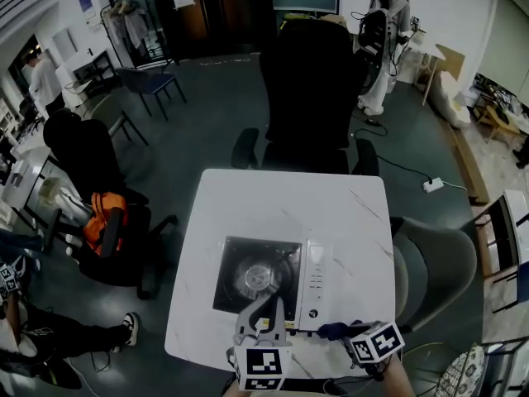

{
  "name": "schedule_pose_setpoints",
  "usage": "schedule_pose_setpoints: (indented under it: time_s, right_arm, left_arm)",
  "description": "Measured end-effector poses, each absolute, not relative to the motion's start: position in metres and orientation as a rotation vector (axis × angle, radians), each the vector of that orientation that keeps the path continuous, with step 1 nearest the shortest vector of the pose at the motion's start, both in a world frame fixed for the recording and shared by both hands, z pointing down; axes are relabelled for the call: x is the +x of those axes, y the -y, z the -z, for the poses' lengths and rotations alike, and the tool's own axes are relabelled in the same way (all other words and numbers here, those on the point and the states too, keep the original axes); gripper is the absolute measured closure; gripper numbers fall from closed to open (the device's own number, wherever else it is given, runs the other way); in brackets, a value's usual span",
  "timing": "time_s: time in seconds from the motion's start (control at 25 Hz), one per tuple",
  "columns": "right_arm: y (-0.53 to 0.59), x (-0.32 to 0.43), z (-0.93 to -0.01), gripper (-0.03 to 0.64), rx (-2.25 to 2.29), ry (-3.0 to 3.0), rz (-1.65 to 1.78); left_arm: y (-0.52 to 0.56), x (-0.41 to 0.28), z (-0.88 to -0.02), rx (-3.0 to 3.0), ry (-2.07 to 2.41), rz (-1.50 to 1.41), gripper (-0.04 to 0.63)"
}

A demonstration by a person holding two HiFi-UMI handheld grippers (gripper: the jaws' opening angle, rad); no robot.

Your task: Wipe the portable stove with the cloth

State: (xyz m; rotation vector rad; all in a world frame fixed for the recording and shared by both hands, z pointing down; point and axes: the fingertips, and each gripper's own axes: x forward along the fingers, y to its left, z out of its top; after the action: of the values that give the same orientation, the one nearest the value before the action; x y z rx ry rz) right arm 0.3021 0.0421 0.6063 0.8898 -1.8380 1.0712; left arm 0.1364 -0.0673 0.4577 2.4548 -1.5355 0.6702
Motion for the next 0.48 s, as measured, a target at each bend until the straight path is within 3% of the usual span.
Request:
schedule_pose_setpoints:
  time_s: [0.48]
  right_arm:
    - [-0.012,0.305,-0.62,0.511,0.868,1.818,-1.052]
  left_arm:
    - [0.072,0.121,-0.462,2.388,1.595,-0.698,0.574]
